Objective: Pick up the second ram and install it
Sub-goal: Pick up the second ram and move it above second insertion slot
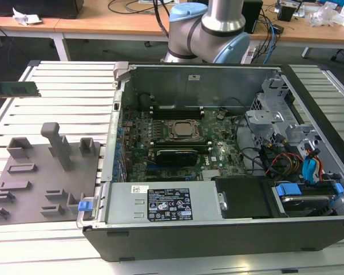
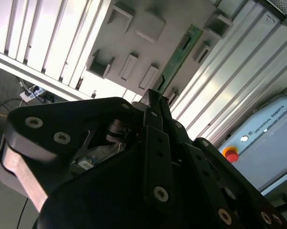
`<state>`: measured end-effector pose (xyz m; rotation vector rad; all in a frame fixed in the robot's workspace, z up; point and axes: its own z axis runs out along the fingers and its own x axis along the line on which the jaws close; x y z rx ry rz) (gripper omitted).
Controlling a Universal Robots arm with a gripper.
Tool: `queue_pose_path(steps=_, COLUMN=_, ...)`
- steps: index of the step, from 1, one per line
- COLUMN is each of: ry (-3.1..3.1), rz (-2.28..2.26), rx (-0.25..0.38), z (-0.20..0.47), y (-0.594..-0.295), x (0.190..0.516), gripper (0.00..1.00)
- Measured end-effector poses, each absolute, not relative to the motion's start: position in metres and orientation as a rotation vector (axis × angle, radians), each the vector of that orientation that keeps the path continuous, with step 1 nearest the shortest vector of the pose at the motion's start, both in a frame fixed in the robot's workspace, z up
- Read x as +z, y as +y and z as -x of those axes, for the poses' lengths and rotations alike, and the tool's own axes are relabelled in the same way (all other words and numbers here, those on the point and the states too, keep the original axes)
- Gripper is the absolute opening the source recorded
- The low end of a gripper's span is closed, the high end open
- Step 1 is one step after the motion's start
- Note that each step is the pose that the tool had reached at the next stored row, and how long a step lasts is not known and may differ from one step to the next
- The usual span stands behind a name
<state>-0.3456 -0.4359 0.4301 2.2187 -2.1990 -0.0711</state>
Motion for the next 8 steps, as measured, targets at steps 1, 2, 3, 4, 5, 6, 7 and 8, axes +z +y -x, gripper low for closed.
queue_pose_path(steps=1, ry=-2.199, rz=-2.219, rx=-0.071, z=0.343, y=-0.436, x=0.43, gripper=0.14)
queue_pose_path(steps=2, ry=-2.199, rz=-2.219, rx=-0.071, z=0.34, y=-0.436, x=0.43, gripper=0.14)
queue_pose_path(steps=3, ry=-2.199, rz=-2.219, rx=-0.071, z=0.335, y=-0.436, x=0.43, gripper=0.14)
queue_pose_path(steps=4, ry=-2.199, rz=-2.219, rx=-0.071, z=0.329, y=-0.436, x=0.43, gripper=0.14)
queue_pose_path(steps=5, ry=-2.199, rz=-2.219, rx=-0.071, z=0.323, y=-0.436, x=0.43, gripper=0.14)
queue_pose_path(steps=6, ry=-2.199, rz=-2.218, rx=-0.071, z=0.318, y=-0.436, x=0.43, gripper=0.14)
queue_pose_path(steps=7, ry=-2.199, rz=-2.218, rx=-0.071, z=0.314, y=-0.436, x=0.43, gripper=0.14)
queue_pose_path(steps=8, ry=-2.199, rz=-2.219, rx=-0.071, z=0.311, y=-0.436, x=0.43, gripper=0.14)
